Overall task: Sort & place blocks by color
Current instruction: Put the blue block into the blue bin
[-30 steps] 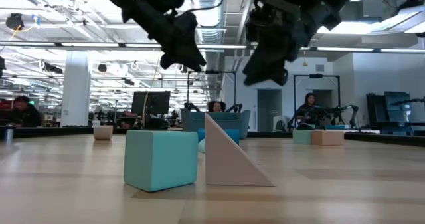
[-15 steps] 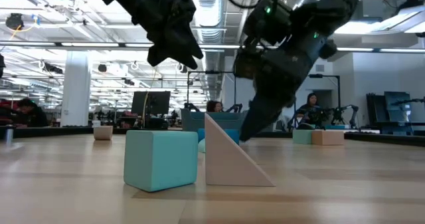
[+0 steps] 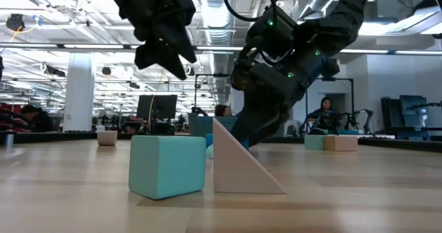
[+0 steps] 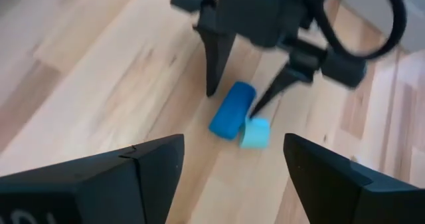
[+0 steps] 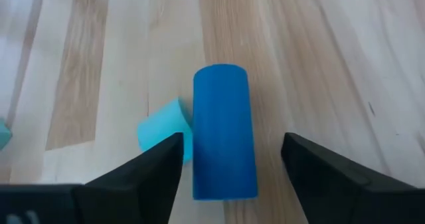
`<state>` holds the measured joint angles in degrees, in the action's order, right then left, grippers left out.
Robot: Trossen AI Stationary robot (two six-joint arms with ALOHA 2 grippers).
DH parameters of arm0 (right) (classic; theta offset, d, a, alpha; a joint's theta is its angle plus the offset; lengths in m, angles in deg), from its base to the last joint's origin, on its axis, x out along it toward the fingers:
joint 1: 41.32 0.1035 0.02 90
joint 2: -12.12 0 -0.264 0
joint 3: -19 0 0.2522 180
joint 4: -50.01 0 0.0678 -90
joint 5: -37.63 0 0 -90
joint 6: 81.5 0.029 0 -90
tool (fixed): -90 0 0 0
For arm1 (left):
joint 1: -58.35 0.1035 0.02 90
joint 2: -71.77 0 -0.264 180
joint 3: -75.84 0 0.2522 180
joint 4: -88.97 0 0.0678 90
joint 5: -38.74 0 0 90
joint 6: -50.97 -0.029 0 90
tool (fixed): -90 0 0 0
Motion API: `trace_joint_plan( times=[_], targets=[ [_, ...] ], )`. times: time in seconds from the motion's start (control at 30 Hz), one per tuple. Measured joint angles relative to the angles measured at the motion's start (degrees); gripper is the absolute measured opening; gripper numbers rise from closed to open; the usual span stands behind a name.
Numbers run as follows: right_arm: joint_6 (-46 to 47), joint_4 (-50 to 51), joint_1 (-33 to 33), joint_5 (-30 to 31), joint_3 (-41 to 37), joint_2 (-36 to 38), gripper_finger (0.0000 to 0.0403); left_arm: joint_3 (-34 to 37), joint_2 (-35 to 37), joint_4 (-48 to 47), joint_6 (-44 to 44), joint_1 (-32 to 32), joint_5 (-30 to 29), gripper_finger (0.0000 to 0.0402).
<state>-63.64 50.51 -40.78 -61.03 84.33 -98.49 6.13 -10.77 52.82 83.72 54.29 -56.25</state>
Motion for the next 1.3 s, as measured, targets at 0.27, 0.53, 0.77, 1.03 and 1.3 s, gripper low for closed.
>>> trace_joint_plan(
  times=[0.27, 0.53, 0.77, 1.03, 1.3],
  targets=[
    [1.78, 0.46, -1.16, -0.36, -0.09, 0.2, 0.017, 0.0, -0.02, -3.02, 0.73, -1.65, -0.91, 0.0236],
    [4.35, 3.78, -2.43, 0.16, -0.57, 5.17, 0.0118, 0.0, -0.02, -3.26, -1.59, 1.3, -1.48, 0.0234],
    [5.82, 7.19, -2.45, 10.9, -0.35, 13.53, 0.0155, -0.44, 0.07, -0.99, -7.42, 8.11, 3.35, 0.0234],
    [1.45, 9.51, -2.51, 18.05, -0.31, 20.8, 0.0134, -2.21, 0.11, 6.35, -7.53, 17.34, 13.13, 0.0234],
    [-8.33, 8.63, -2.5, 24.74, -0.26, 23.55, 0.0155, -0.11, -0.04, 19.43, 9.59, 23.87, 26.34, 0.0234]
  ],
)
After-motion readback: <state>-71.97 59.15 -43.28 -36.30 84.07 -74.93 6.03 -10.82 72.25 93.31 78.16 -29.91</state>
